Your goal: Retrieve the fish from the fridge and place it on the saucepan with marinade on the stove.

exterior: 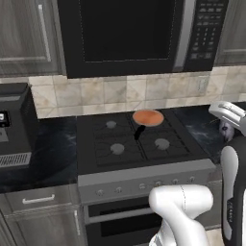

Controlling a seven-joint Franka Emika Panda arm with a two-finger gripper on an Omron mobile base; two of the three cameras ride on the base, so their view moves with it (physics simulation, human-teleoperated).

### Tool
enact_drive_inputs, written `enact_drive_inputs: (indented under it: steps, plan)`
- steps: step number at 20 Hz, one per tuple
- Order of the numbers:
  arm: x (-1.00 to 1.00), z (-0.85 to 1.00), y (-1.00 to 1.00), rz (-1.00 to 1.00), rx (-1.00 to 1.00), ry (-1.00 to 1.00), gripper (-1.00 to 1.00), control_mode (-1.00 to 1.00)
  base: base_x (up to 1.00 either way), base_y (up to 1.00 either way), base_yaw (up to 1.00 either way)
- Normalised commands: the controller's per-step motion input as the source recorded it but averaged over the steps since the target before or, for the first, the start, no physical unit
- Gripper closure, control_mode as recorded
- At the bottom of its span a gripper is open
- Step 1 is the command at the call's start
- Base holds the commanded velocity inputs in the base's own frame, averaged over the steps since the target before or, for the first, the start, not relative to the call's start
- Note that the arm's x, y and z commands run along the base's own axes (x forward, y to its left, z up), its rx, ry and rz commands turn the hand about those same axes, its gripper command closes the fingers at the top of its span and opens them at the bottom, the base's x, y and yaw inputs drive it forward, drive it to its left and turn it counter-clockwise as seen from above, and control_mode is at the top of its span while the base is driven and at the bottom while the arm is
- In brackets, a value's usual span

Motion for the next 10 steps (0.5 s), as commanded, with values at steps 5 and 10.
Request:
enact_drive_inputs:
  steps: [5, 10]
  plan:
    - [0.00, 0.00, 0.00, 0.00, 0.00, 0.00, 1.00, 1.00, 0.15, -0.02, 0.01]
    - [0.00, 0.00, 0.00, 0.00, 0.00, 0.00, 1.00, 1.00, 0.46, -0.09, 0.05]
